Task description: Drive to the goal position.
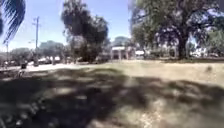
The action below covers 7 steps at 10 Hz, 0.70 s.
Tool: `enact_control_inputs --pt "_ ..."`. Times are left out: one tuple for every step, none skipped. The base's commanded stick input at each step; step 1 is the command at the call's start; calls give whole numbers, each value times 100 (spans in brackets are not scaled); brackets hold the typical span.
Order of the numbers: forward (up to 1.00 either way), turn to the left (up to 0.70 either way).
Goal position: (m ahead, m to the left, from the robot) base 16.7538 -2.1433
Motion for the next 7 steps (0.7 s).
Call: enact_control_inputs --pt "70 0" --pt "70 0" --pt "70 0" --pt "70 -32" --pt "70 -33" --pt "70 -4" --pt "70 0"
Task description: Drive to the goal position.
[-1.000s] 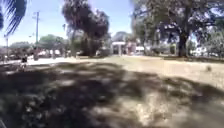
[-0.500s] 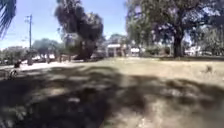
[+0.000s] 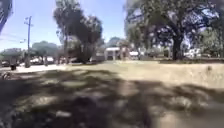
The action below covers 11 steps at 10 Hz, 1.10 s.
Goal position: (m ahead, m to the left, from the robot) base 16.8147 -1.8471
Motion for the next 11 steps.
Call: enact_control_inputs --pt "70 0" --pt "70 -7" --pt "70 -24" --pt "70 -18" --pt "70 -2" --pt "70 0" --pt "70 0" --pt "70 0" --pt "70 0" --pt "70 -15" --pt "70 -35"
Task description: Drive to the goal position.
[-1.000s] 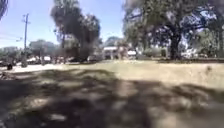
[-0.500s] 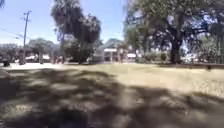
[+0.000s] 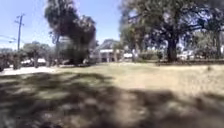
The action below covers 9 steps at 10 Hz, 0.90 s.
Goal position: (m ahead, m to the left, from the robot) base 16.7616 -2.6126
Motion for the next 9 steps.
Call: enact_control_inputs --pt "70 -12" --pt "70 -2" --pt "70 0" --pt "70 0" --pt "70 0" --pt "70 0" --pt "70 0" --pt "70 0" --pt "70 -24"
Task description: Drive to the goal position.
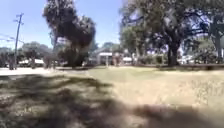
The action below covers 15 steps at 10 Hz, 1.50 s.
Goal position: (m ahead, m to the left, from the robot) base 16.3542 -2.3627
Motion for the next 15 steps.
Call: enact_control_inputs --pt "70 -25" --pt "70 -11" --pt "70 0" --pt "70 0" --pt "70 0" --pt "70 0" --pt "70 -7" --pt "70 -25" --pt "70 -35" --pt "70 0" --pt "70 0" --pt "70 0" --pt "70 0" --pt "70 -12" --pt "70 -35"
